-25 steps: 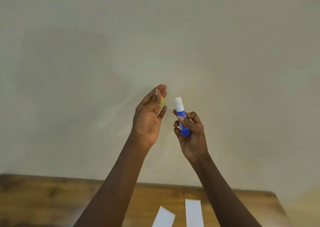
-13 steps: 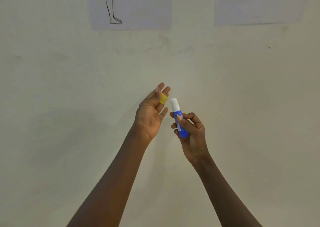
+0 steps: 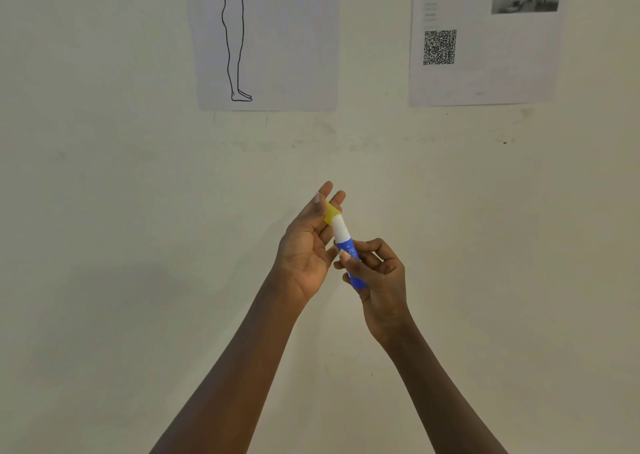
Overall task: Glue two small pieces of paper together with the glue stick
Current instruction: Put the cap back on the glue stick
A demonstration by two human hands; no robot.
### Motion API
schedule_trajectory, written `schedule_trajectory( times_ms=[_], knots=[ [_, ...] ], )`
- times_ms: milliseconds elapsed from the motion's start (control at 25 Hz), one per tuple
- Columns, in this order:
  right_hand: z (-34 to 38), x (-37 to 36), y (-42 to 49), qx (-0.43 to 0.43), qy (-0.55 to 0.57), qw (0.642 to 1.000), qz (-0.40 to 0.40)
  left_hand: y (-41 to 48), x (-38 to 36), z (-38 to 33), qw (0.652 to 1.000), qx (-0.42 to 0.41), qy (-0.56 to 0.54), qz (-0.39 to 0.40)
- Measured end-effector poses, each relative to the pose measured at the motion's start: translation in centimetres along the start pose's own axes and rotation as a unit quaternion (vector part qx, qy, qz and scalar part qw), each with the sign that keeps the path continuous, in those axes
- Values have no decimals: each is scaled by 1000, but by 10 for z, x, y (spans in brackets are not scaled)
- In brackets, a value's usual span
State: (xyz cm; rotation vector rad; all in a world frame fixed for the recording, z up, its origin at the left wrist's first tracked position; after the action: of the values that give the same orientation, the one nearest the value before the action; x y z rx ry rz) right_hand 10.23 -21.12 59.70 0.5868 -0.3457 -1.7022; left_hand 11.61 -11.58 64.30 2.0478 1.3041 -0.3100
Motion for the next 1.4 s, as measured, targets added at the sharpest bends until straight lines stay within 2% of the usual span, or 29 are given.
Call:
schedule_trajectory(
  times_ms=[240, 360, 480, 560, 760, 920, 1120, 1280, 1400],
  knots=[
    [8, 1, -6, 9, -28, 1000, -9, -9, 1, -6, 1000, -10, 22, -6],
    [12, -2, -10, 12, -21, 1000, -3, -13, 5, -11, 999, -22, -32, -17],
    [12, -6, -12, 2, 36, 999, 0, -15, 18, -13, 994, -30, -81, -67],
    [12, -9, -13, -4, 80, 997, 4, -18, 21, -11, 995, -26, -47, -83],
    [10, -17, -9, -14, 142, 990, 2, -21, 10, -1, 989, 0, 144, -39],
    [9, -24, -8, -19, 147, 989, 16, -20, 13, -5, 986, 0, 162, -45],
    [-10, -29, -11, -107, 207, 972, 28, -19, 12, -10, 987, -7, 153, -43],
    [-17, -28, -13, -148, 192, 970, 23, -20, 21, -8, 986, -1, 153, -71],
    [-27, -34, -20, -210, 174, 961, 50, -18, 22, -11, 988, -8, 137, -76]
  ],
)
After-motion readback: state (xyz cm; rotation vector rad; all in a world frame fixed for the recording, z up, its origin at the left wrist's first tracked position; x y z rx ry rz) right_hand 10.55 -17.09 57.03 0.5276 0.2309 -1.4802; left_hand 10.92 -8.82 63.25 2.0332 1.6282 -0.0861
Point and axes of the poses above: each hand's wrist, its own y-axis towards the middle knuckle, its own x-axis out of the back of the hand, z = x × y, the point moved 10 cm from there along y, towards the middle knuckle, and after that the axes turned 12 degrees about -y, right-handed, at the moved point
